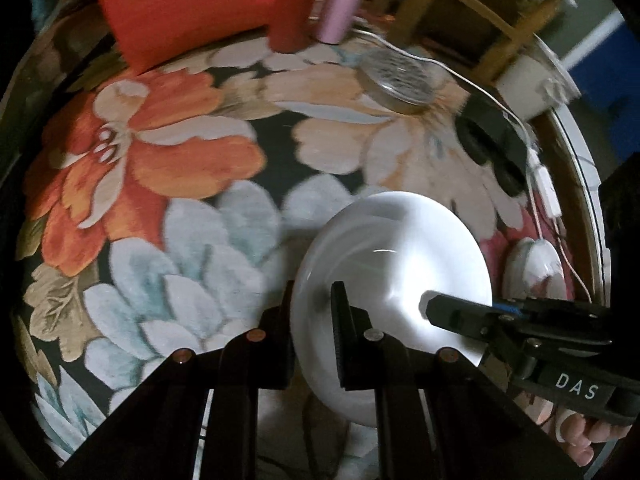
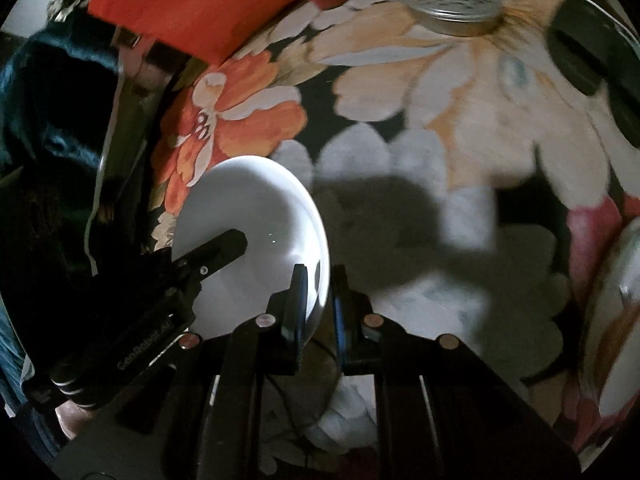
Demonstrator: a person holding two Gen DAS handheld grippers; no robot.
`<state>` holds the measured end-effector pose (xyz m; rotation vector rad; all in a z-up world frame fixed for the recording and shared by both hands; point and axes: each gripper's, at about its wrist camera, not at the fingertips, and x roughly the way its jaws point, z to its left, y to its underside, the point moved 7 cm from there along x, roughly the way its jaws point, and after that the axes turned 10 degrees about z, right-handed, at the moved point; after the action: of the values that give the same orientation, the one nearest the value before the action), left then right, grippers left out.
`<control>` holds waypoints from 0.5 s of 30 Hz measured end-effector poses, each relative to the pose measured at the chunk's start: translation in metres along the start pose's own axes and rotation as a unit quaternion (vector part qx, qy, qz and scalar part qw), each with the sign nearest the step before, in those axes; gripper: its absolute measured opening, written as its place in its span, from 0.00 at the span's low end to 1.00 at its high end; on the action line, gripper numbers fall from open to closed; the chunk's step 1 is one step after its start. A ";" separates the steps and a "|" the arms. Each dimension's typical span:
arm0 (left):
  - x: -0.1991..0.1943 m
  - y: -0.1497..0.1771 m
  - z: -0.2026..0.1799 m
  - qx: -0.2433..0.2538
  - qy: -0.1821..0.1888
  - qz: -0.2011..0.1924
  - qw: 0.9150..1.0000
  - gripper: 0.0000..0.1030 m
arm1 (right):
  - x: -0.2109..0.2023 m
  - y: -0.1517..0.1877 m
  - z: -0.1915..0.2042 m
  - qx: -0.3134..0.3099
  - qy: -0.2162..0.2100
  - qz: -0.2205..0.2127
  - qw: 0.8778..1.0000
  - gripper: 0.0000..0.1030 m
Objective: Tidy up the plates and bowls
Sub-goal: 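Lift the last white bowl and carry it over the stack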
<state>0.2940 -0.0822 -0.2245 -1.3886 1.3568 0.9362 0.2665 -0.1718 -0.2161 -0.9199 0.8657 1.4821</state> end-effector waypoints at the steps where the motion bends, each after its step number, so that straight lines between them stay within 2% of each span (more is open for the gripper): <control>1: 0.000 0.001 -0.007 0.006 0.001 0.001 1.000 0.13 | -0.006 0.006 -0.007 0.008 0.001 -0.005 1.000 0.12; 15: 0.004 0.006 -0.085 0.054 0.015 0.009 0.998 0.13 | -0.050 0.038 -0.063 0.060 0.001 -0.035 0.998 0.12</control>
<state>0.2803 -0.1645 -0.2070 -1.3153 1.4222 0.8443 0.2366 -0.2528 -0.1970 -0.8543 0.9039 1.3553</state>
